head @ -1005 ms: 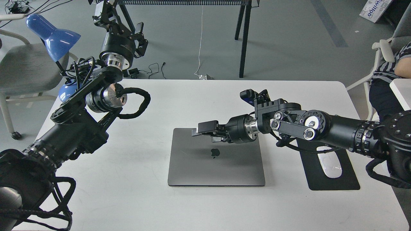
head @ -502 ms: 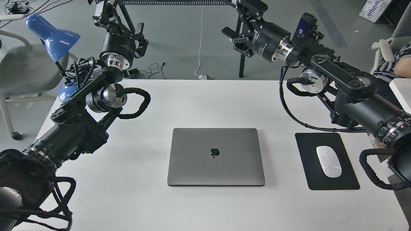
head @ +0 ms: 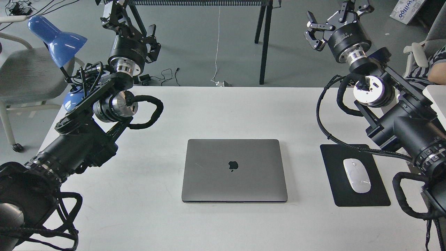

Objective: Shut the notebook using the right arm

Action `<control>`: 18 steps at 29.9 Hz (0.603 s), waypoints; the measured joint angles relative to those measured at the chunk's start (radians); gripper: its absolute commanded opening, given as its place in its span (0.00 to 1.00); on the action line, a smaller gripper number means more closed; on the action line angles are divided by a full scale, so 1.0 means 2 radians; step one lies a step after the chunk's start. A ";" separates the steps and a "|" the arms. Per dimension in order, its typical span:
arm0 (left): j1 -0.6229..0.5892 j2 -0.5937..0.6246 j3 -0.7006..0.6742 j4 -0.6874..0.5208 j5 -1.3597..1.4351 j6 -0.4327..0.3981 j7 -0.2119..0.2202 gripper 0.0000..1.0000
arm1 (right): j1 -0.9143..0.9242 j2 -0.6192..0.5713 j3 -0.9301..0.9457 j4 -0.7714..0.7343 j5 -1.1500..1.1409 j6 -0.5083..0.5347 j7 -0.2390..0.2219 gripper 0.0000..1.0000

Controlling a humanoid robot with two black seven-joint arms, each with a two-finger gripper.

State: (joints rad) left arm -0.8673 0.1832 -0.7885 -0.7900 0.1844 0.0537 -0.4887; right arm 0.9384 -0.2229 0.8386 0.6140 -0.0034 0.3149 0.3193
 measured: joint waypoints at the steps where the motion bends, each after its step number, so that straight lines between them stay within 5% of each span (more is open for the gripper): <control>1: 0.000 0.000 0.000 0.000 0.000 0.000 0.000 1.00 | -0.007 0.000 0.002 0.001 0.003 0.003 0.000 1.00; 18: 0.000 0.000 0.000 0.000 0.000 0.000 0.000 1.00 | -0.035 -0.009 -0.005 0.004 0.003 0.048 0.004 1.00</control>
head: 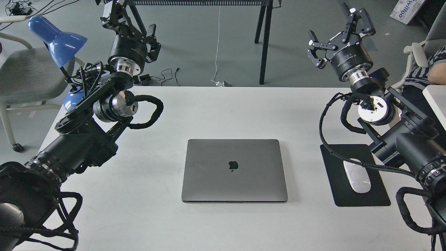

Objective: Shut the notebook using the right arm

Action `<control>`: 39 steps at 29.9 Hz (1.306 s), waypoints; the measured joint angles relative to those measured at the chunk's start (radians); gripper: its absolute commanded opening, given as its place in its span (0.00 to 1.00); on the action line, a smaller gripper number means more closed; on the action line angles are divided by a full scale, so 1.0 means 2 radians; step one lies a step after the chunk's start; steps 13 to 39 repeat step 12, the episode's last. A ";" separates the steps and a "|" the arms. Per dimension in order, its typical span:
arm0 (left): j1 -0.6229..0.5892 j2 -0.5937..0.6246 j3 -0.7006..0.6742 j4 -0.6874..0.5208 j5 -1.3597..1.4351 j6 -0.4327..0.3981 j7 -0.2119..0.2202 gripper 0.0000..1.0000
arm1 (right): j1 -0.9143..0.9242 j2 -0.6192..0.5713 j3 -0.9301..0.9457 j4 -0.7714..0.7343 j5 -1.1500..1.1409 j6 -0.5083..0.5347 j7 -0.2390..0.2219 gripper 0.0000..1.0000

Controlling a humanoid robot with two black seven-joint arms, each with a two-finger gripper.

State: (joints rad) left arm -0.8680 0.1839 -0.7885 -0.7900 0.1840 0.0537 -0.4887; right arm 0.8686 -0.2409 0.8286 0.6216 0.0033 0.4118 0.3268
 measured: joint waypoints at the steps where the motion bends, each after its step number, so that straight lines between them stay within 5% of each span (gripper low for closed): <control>1: 0.000 0.000 0.000 0.000 0.000 0.000 0.000 1.00 | 0.000 0.000 0.000 0.000 0.000 0.000 0.000 1.00; 39: 0.000 -0.001 0.000 0.000 0.000 0.000 0.000 1.00 | 0.000 0.002 -0.009 0.003 0.000 0.000 0.000 1.00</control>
